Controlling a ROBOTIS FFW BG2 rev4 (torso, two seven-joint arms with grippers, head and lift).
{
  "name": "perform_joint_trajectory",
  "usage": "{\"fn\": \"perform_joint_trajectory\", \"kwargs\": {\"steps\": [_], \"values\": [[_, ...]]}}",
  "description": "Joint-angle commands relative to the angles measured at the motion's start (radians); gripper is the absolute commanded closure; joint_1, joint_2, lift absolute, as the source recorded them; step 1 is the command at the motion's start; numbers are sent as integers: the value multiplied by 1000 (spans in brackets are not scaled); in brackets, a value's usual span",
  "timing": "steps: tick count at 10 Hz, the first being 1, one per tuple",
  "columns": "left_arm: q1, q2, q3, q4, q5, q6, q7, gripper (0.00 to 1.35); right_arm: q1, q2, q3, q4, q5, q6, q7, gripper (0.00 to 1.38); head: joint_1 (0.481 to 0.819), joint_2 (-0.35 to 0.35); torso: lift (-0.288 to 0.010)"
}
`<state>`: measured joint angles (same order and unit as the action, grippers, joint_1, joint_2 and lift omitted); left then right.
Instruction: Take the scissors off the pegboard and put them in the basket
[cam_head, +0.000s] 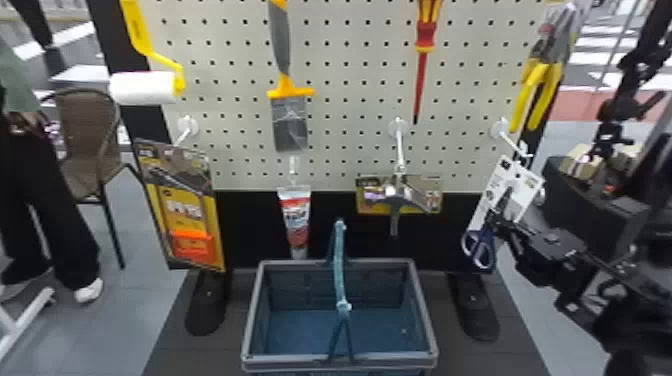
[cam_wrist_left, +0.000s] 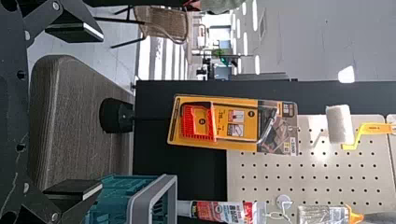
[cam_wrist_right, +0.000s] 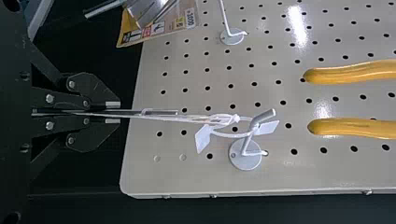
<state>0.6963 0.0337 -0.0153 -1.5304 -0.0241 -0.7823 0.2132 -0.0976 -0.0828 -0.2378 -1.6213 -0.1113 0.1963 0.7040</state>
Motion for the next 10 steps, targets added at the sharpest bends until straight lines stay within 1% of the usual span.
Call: {"fn": "perform_joint_trajectory", "kwargs": {"steps": [1,4,6,8,9,10], "values": [[0,0,2,0,0,0,0,188,2,0,0,0,1,2,0,1227,549,0,-100],[0,-3,6,2,-7,-5,0,188,6,0,0,-5,-1,2,0,1227,549,0,-100],[2,-12,17,2,-16,-8,2,188,6,1,0,-5,-1,2,0,1227,549,0,-100],[2,-14,20,2,-16,-9,2,188,6,1,0,-7,-2,3,0,1227,549,0,-100],[2,-14,20,2,-16,-9,2,188,12,0,0,-32,-5,18,0,1227,549,0,-100],[2,-14,20,2,-17,-9,2,188,29,1,0,-83,-1,38,-1,1227,549,0,-100]]}}
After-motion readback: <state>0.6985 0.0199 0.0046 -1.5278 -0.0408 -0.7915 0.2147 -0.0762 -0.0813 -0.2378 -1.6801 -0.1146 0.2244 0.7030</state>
